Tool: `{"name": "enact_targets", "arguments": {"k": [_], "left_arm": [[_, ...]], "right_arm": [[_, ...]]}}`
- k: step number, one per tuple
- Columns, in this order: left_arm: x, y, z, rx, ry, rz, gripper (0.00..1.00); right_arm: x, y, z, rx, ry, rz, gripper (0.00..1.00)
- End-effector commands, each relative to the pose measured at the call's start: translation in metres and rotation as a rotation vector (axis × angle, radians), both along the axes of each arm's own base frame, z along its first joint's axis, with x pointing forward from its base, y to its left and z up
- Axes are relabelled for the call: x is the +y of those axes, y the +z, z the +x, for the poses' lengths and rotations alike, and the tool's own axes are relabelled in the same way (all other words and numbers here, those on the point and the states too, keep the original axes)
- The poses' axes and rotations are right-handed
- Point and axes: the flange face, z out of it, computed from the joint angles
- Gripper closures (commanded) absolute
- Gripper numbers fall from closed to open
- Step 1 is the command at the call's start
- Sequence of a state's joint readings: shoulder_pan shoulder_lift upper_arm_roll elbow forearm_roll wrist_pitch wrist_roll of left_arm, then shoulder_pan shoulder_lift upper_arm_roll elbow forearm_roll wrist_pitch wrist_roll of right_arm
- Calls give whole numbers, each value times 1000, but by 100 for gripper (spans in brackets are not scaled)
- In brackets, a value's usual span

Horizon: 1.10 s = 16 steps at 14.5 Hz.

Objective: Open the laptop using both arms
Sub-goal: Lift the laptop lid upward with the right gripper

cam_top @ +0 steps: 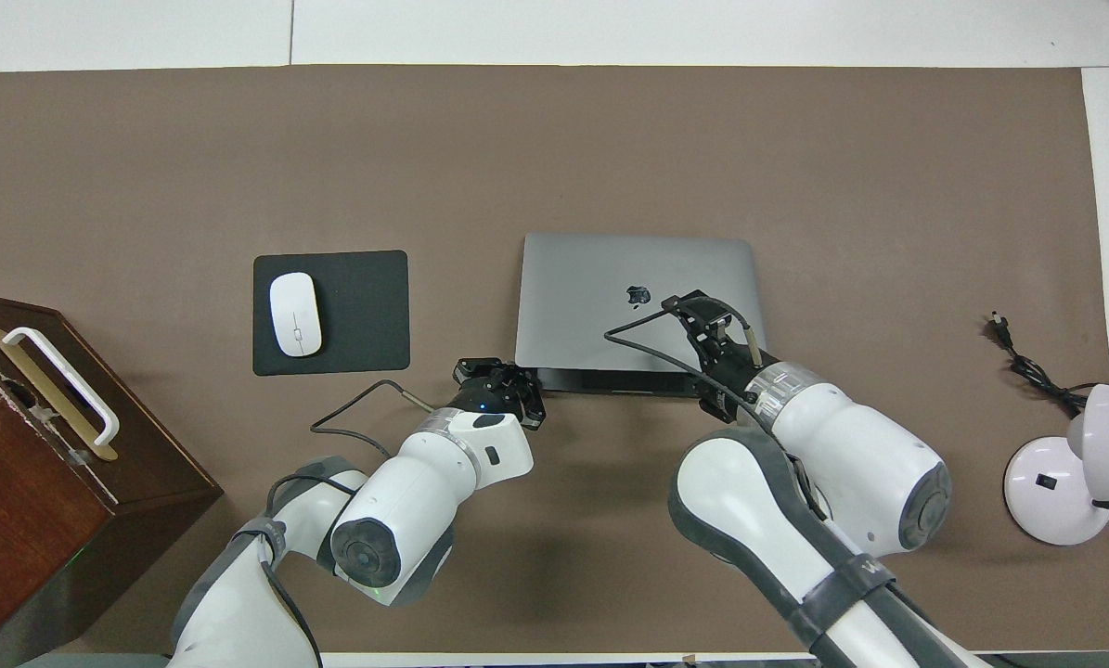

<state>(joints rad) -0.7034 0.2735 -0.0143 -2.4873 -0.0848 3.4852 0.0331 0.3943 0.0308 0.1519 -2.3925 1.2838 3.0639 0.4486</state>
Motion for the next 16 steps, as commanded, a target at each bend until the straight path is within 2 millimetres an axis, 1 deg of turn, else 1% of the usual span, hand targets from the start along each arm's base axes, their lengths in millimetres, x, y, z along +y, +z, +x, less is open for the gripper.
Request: {"name": "enact_targets", "arguments": {"k": [1, 2, 5, 7, 9, 16], "left_arm": [[-2, -14, 2, -3, -4, 17, 100], [-1, -14, 3, -3, -2, 17, 100], [-1, -14, 3, -4, -3, 18, 100], [-2, -14, 2, -4, -5, 18, 100], [-1, -14, 3, -4, -3, 18, 100], [-1, -14, 3, -4, -3, 18, 100]], "right_arm": [[-1, 10, 30, -66, 27, -10, 2], [-6, 16, 40, -90, 43, -18, 2], [-5, 25, 58, -109, 64, 5, 2], [-3, 28, 63, -117, 62, 10, 2], [-3, 35, 69, -132, 58, 18, 2], [0, 54, 95, -173, 51, 53, 2]]}}
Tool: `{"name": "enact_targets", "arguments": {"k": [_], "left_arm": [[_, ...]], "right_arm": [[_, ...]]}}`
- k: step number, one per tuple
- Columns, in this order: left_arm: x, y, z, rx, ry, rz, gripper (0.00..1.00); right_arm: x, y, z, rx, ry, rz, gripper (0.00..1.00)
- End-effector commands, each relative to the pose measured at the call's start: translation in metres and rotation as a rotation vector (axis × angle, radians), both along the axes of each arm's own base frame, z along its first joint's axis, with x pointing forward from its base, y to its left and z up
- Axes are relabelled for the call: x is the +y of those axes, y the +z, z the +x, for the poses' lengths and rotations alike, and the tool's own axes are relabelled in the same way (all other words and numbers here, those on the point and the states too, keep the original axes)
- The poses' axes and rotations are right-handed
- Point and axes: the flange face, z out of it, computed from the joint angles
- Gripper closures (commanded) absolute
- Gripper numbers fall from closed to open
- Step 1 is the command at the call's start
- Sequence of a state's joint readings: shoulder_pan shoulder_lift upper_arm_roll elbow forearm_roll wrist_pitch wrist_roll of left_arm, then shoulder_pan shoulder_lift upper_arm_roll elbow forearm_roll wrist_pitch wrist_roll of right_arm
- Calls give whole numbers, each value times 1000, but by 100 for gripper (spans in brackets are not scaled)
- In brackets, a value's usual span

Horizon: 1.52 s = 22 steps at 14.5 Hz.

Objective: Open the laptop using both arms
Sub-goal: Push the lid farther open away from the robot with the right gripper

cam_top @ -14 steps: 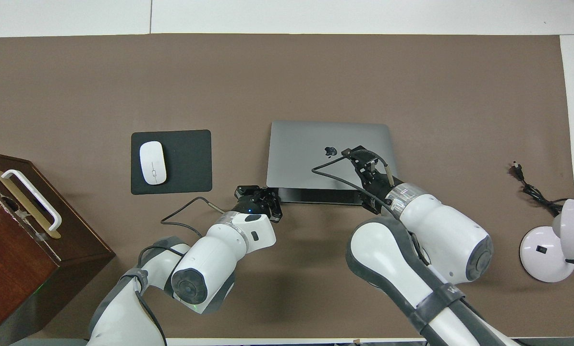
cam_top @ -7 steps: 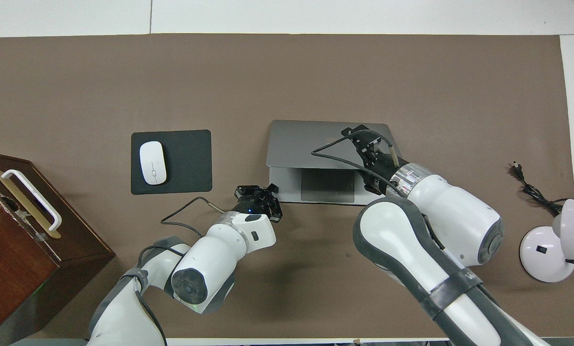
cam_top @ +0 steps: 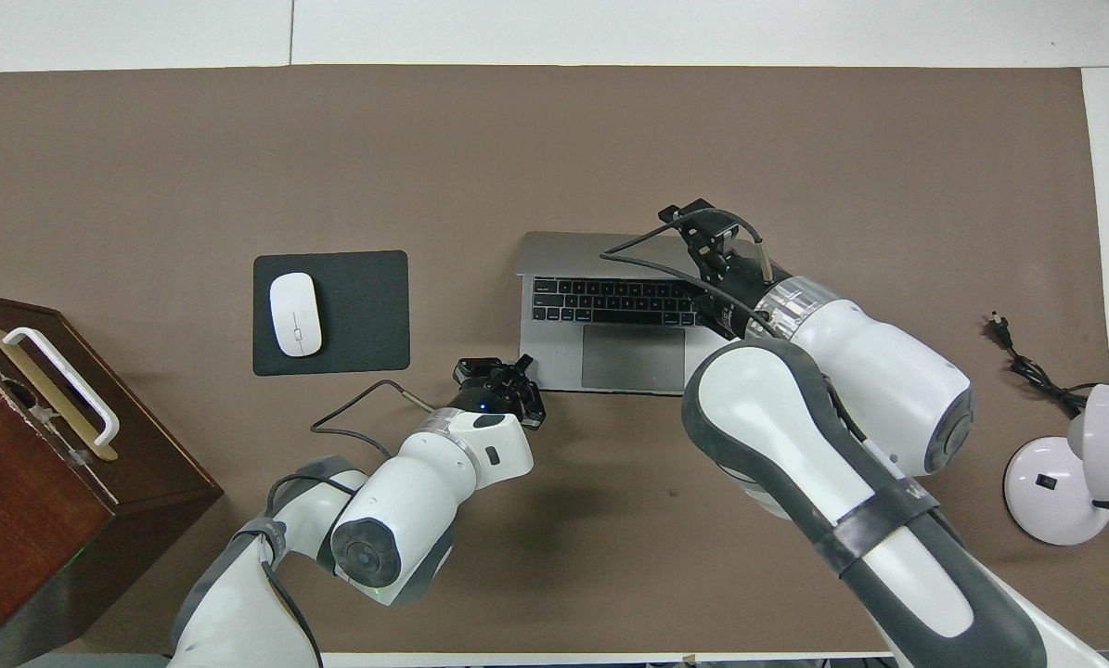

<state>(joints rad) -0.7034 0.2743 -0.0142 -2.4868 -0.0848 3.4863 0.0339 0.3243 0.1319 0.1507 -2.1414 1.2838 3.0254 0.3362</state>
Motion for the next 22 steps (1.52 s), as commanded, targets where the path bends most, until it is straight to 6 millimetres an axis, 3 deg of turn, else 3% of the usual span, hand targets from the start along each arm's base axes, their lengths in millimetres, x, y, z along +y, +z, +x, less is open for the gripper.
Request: {"name": "enact_targets", "arguments": {"k": [1, 11, 14, 22], "left_arm": [[-1, -14, 3, -3, -3, 18, 100], [-1, -16, 2, 0, -3, 21, 100], [-1, -17, 2, 2, -3, 22, 100], [-1, -17, 2, 2, -3, 22, 100]], "right_arm": [[-1, 8, 23, -30, 19, 19, 2], [-13, 37, 60, -78, 9, 82, 2], [-14, 28, 68, -71, 15, 72, 2], [0, 13, 116, -109, 53, 41, 2]]}}
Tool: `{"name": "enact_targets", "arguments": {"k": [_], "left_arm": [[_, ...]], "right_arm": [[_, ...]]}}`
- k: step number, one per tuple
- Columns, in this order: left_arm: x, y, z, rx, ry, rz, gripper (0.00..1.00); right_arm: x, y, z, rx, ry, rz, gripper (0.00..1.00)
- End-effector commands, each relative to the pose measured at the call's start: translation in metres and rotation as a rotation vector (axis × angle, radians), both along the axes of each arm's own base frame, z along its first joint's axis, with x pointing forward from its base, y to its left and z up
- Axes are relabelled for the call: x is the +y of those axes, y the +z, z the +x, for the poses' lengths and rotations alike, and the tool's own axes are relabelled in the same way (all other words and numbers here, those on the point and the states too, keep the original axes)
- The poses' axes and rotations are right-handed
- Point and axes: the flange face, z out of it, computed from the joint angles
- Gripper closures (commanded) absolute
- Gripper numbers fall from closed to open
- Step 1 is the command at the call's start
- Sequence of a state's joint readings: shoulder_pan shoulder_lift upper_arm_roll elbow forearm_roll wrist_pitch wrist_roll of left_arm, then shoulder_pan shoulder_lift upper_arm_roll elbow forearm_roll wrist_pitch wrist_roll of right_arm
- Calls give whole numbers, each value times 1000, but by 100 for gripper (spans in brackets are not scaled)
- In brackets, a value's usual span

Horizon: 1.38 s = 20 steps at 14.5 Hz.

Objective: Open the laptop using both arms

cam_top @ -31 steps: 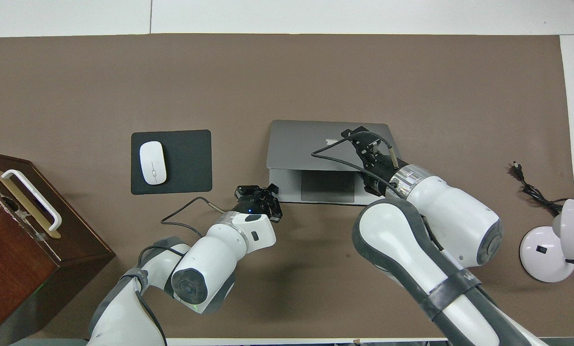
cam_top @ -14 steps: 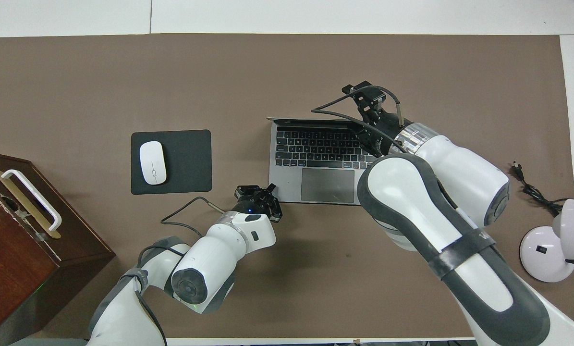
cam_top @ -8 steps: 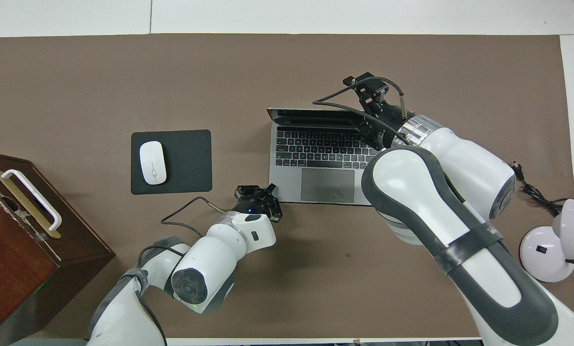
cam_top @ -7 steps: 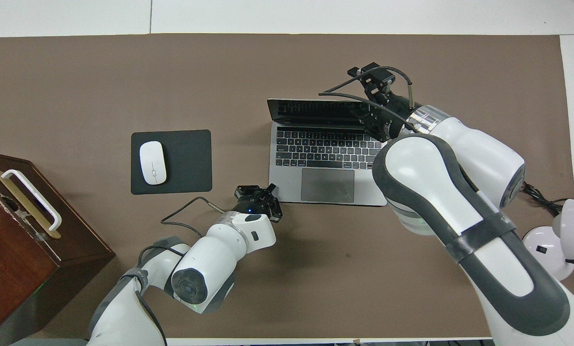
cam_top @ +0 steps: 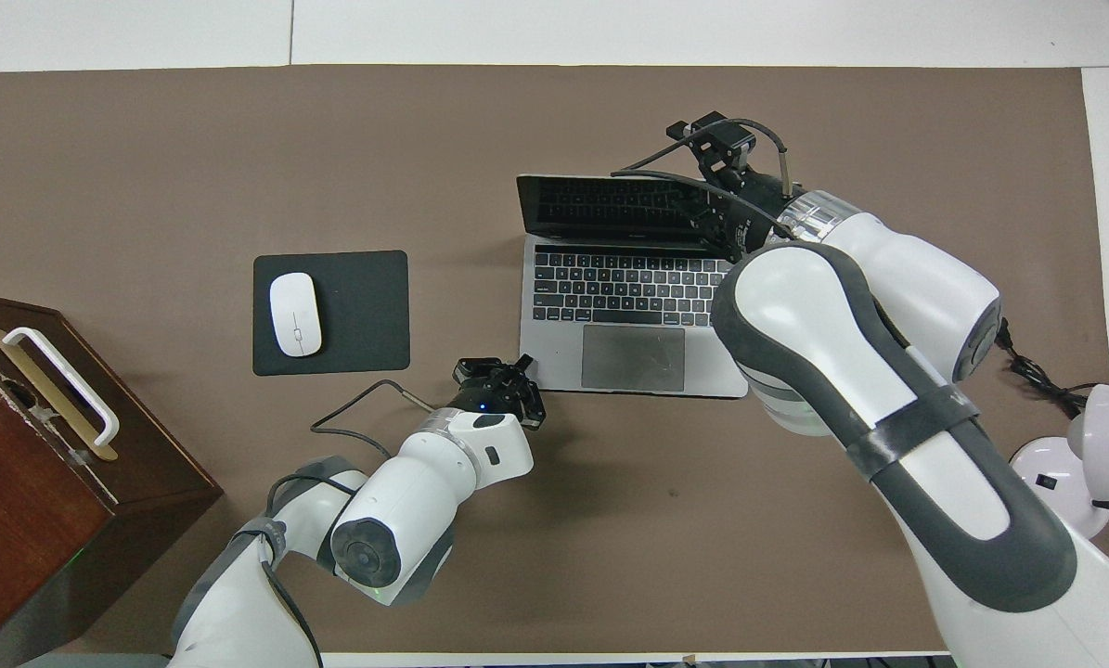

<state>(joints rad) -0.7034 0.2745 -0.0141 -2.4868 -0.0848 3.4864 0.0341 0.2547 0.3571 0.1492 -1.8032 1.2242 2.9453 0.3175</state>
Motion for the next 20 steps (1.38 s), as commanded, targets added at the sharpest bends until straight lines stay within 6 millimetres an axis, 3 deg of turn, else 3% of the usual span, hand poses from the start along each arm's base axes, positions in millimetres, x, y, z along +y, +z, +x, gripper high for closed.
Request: {"name": "enact_targets", "arguments": {"k": [1, 8, 10, 11, 16, 20], "left_arm": [[-1, -17, 2, 3, -3, 23, 100], [-1, -16, 2, 0, -6, 24, 100], [-1, -16, 2, 0, -6, 24, 100], [-1, -16, 2, 0, -6, 24, 100], [1, -14, 7, 2, 20, 10, 100], [-2, -3, 12, 17, 116, -45, 100]], "right_arm": [[1, -3, 21, -30, 27, -16, 2], [9, -2, 18, -11, 17, 12, 2], [14, 9, 2, 37, -26, 70, 1], [26, 14, -15, 59, -21, 83, 0], [107, 45, -115, 245, -42, 251, 0], [95, 93, -125, 213, -73, 321, 0]]}}
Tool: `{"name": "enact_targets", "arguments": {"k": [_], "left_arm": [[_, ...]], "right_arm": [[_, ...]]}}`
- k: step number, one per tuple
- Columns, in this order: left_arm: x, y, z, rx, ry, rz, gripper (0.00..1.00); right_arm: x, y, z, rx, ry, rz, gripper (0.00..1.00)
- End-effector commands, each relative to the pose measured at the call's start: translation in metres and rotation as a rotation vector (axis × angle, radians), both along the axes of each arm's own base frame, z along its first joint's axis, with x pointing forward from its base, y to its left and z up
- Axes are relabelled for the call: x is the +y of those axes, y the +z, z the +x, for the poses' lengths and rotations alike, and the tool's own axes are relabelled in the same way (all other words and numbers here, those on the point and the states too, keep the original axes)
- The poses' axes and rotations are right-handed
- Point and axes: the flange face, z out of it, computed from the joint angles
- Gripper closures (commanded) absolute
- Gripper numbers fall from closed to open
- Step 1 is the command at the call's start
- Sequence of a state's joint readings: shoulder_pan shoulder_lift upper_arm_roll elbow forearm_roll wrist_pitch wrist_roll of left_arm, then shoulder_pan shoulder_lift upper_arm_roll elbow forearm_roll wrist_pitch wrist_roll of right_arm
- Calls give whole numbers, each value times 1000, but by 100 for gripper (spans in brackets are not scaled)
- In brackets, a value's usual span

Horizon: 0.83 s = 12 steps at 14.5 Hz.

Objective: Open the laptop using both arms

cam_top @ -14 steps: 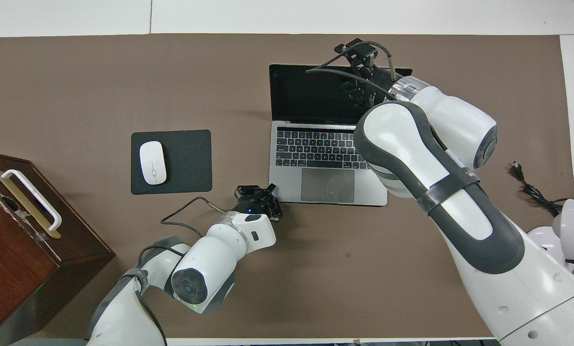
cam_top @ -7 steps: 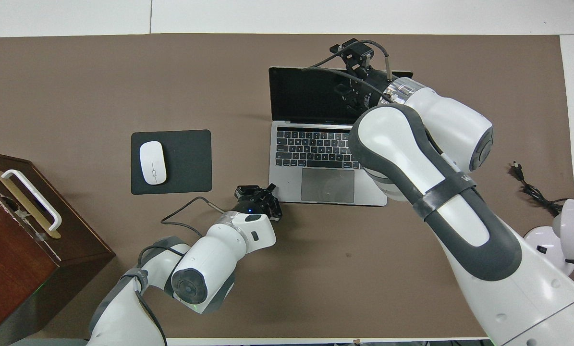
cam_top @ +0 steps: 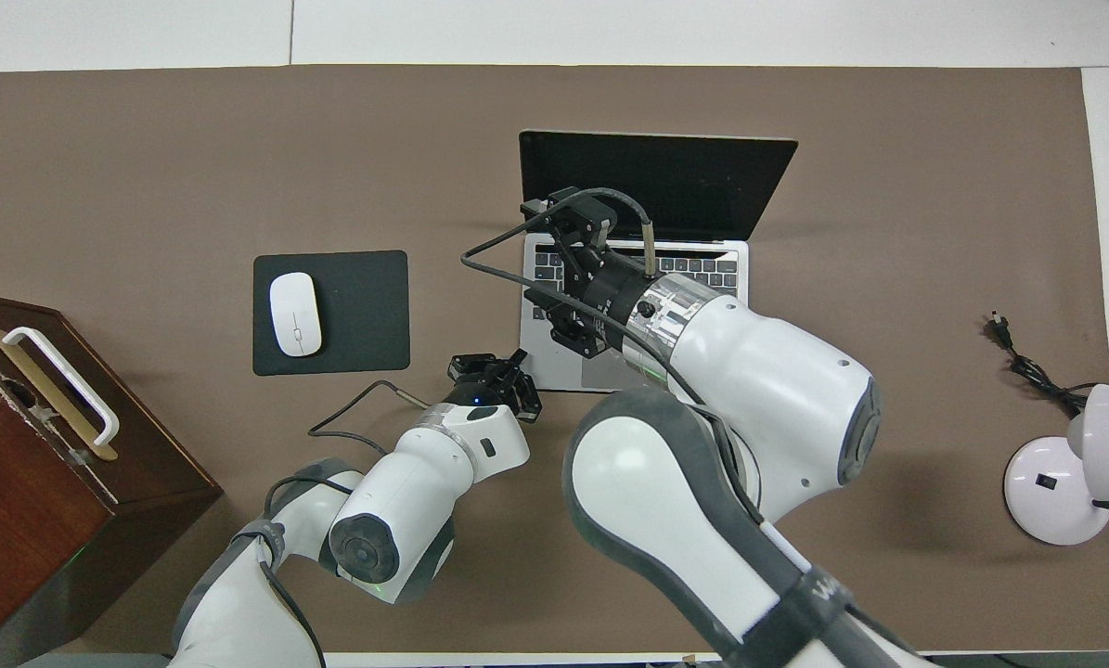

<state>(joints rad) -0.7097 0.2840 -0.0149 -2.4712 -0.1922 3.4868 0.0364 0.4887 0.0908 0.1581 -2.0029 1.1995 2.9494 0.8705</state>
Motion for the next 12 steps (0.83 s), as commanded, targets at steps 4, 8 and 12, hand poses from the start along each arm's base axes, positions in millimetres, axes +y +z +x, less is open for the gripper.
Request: {"name": "enact_targets", "arguments": {"k": [4, 8, 12], "left_arm": [[-6, 10, 12, 25, 92, -46, 100], [-5, 39, 27, 113, 114, -50, 100], [6, 54, 50, 191, 139, -38, 100]], "right_arm": [[-45, 80, 21, -212, -9, -15, 0], [-82, 81, 43, -404, 183, -210, 0], [-111, 66, 48, -359, 411, -311, 0]]}}
